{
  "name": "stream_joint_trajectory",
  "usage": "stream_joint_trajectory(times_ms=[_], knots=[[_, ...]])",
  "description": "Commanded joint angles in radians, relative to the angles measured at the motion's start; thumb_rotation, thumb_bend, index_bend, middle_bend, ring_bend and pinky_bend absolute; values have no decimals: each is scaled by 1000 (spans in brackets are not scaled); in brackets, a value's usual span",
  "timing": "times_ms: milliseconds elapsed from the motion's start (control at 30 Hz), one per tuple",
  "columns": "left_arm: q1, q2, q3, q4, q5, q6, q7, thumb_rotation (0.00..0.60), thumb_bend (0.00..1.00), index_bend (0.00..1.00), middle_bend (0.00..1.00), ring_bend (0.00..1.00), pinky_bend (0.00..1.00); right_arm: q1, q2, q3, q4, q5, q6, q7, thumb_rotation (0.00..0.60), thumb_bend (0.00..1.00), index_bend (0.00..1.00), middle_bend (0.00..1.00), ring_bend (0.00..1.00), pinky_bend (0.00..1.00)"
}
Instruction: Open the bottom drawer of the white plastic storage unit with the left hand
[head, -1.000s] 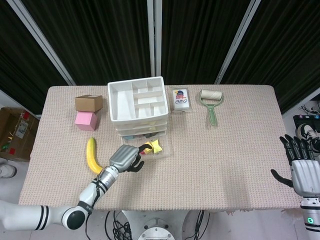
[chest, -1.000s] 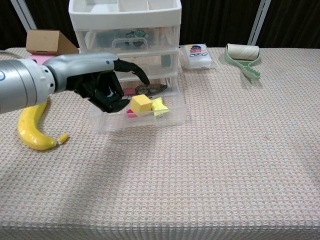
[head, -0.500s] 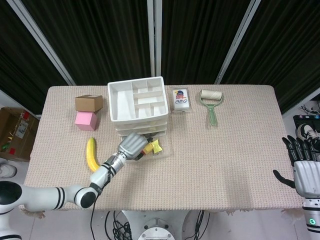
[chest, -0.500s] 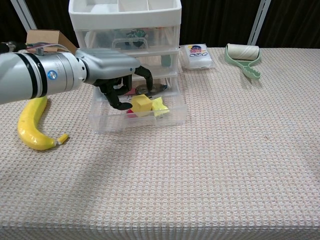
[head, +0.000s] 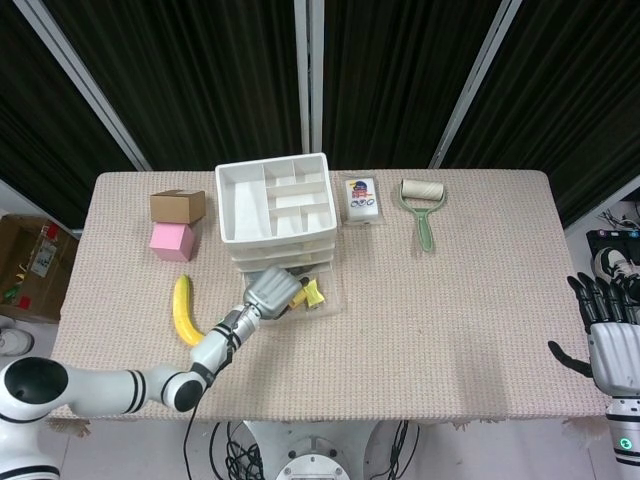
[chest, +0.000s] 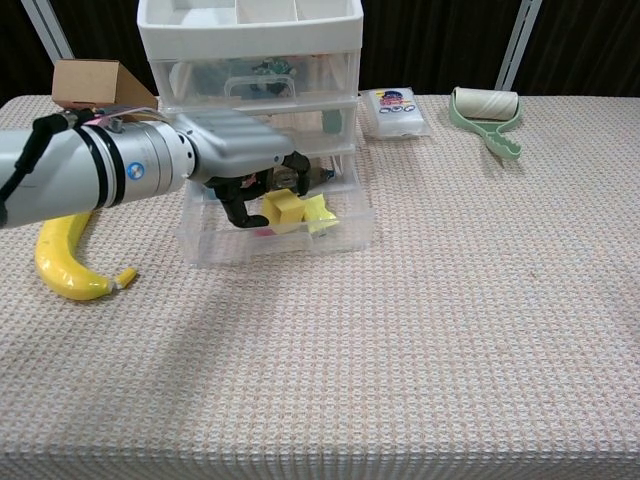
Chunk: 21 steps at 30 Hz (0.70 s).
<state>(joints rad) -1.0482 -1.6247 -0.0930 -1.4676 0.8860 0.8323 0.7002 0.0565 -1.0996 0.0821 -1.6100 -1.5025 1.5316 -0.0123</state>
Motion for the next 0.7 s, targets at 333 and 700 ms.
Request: stream_joint_trajectory(times_ms=[333, 700], knots=[[48, -5, -13, -2, 103, 110, -96, 600, 408, 488, 853, 987, 1000, -6, -1, 0, 13, 0, 5, 16, 600, 100, 0, 51, 0, 0], [122, 118, 73, -225, 435, 182, -256, 600, 405, 466, 845, 981, 1000, 0, -10, -2, 19, -11, 1, 17, 600, 98, 0, 52, 0, 0]])
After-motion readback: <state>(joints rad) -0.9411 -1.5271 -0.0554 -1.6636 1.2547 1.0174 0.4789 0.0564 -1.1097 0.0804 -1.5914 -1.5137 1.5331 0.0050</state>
